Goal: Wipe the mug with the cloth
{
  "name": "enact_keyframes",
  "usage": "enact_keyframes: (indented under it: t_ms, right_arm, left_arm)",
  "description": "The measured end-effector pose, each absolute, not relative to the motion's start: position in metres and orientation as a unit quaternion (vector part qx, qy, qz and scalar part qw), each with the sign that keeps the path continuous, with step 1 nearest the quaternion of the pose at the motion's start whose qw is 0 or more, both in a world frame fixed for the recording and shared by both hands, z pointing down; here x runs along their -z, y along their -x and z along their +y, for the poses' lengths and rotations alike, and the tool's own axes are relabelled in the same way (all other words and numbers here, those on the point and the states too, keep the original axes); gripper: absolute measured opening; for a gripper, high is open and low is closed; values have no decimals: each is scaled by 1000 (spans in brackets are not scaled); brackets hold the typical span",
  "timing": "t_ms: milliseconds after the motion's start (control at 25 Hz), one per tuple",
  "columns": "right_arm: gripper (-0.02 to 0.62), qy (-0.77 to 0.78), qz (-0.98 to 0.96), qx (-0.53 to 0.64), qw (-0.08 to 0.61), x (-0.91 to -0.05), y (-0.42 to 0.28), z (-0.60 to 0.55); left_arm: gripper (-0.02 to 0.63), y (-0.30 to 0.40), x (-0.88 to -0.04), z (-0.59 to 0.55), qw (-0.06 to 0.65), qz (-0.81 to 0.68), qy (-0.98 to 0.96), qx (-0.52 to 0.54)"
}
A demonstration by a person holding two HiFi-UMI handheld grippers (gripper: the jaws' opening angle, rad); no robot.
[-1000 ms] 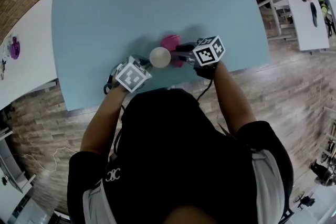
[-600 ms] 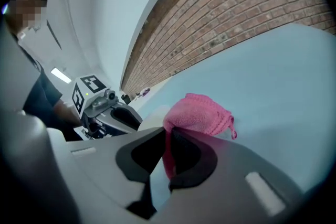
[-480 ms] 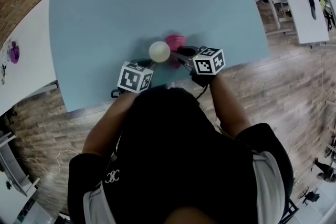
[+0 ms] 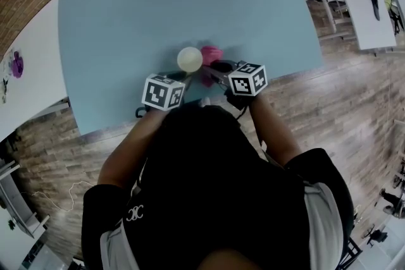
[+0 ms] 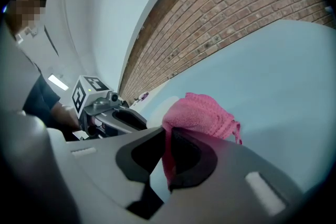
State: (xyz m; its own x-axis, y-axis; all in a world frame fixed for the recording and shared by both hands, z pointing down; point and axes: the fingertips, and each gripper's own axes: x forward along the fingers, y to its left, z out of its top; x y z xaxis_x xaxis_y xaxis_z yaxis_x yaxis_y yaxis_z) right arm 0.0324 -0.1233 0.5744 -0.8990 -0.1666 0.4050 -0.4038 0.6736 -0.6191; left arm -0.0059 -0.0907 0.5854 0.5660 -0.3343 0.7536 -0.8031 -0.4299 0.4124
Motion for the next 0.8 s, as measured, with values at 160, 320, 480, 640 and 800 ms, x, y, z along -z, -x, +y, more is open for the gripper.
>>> enact_keyframes:
  t_ms: [160, 320, 480, 640, 800]
  right_arm:
    - [37, -152, -902, -373, 156, -576, -25, -111]
    - [37, -143, -907, -360, 166, -576, -15, -108]
    - [37, -146, -910, -346, 174, -578, -13, -119]
    - [37, -148, -911, -342, 175, -576, -16, -130]
    - [37, -153, -915, -328, 179, -574, -14, -138]
  left_arm:
    - [98, -8, -585, -86, 389, -332, -804, -302]
    - [118, -26, -593, -77, 381, -293, -817, -318]
    - [168, -31, -596, -76, 365, -284, -827, -319]
    - [214, -24, -586, -68, 338, -274, -843, -317]
    - [283, 15, -593, -60, 322, -286, -842, -324]
